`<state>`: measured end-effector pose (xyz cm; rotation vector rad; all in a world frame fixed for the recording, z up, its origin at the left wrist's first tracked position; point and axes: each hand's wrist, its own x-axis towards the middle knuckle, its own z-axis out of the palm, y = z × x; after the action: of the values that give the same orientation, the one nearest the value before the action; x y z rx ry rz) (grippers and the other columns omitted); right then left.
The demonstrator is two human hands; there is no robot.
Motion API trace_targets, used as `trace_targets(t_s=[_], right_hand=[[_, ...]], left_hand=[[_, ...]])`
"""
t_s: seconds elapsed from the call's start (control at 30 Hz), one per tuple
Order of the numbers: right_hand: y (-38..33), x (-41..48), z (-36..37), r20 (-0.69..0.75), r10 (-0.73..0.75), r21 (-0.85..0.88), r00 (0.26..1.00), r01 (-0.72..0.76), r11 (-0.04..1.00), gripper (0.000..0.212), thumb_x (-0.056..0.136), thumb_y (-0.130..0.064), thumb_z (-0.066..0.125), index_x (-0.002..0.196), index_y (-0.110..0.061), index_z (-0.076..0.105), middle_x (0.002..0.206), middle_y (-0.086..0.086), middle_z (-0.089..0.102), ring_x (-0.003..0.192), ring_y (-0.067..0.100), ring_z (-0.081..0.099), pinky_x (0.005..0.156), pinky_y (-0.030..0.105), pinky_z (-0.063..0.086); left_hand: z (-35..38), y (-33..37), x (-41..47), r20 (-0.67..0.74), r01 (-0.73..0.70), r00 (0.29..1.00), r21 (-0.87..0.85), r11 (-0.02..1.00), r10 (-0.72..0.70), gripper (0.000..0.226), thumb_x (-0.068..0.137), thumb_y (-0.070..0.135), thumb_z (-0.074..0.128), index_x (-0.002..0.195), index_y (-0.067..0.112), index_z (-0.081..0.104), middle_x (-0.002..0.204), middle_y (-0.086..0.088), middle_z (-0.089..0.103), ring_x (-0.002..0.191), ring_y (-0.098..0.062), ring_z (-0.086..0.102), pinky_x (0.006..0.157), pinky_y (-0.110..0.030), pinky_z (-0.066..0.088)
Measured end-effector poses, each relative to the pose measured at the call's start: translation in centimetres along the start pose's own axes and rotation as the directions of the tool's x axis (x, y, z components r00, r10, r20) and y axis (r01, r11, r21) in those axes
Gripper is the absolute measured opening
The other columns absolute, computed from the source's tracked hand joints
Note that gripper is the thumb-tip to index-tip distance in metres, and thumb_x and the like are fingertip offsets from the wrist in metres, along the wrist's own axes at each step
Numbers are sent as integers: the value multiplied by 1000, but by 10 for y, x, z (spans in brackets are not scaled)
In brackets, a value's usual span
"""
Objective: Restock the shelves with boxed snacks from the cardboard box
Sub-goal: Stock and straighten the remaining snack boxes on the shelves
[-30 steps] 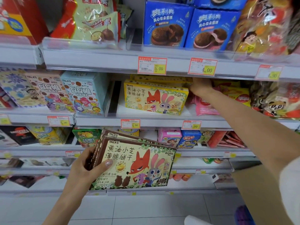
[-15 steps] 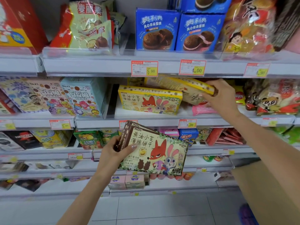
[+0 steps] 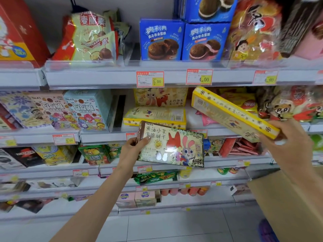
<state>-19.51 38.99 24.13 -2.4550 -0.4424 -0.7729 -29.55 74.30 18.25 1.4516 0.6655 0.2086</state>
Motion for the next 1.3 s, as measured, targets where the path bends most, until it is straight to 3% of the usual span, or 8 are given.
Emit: trace_targets(t_s=[0.2,0.47,0.57,0.7,0.83,1.0,1.17,1.3], right_hand=[[6,-11,-6,-68,-58,59,996,62,996,37,72,-7,79,106,1,65,86,13,55,77,-15,46,65,5,36],[-16,-23,1,-201,-324,148,924,356,923,38,78,-23,65,101,7,65,87,21,57,90,-14,44,81,3,36],[-27,-29,22,-191,-481,174,856,512,841,27,80,-19,65,103,-5,66,99,12,58,92,-2,49,82,12,43],[-30,-37,57,-147,-630,53,763,642,765,41,71,-3,72,107,-15,57,106,5,54,86,20,57,62,36,54],[-36,-48,75,-69,-661,124,748,663,738,35,78,-9,65,111,-17,54,114,6,51,93,22,55,61,38,54],[-53,-45,82,94,-702,372,706,629,682,28,92,-31,52,116,-18,57,122,3,53,102,16,56,80,29,48],[-93,33,129,243,-225,491,944,80,868,18,91,-17,58,107,-20,63,100,-4,60,88,4,57,82,23,45],[-101,87,189,569,-282,234,773,177,956,42,86,-13,65,127,-15,57,130,10,54,120,26,48,100,33,35]], left_hand=[[8,23,11,63,-4,998,-58,998,8,38,81,40,67,101,9,56,91,7,55,82,-4,46,81,-31,31],[4,0,8,163,123,980,-34,992,-116,81,62,59,73,130,21,51,127,6,45,116,-12,36,95,-39,31],[4,-17,-1,206,191,964,-84,978,-170,42,78,46,64,114,24,60,130,1,53,120,-18,47,100,-42,39],[-6,-37,-11,234,249,954,-259,933,-190,21,97,29,44,103,22,62,90,0,73,79,-17,69,76,-36,52],[-26,-55,-17,222,311,944,-333,890,-246,22,97,28,41,97,19,61,74,0,74,61,-13,69,53,-24,53],[-65,-76,-25,183,317,947,-383,868,-266,25,98,27,38,98,16,61,74,-1,73,60,-13,69,56,-27,52],[-95,-85,-30,103,277,961,-401,873,-257,25,98,27,37,97,19,61,75,0,74,61,-12,69,68,-32,45],[-116,-87,-35,48,252,966,-418,873,-256,27,98,30,37,103,18,61,80,1,74,64,-11,69,64,-29,49]])
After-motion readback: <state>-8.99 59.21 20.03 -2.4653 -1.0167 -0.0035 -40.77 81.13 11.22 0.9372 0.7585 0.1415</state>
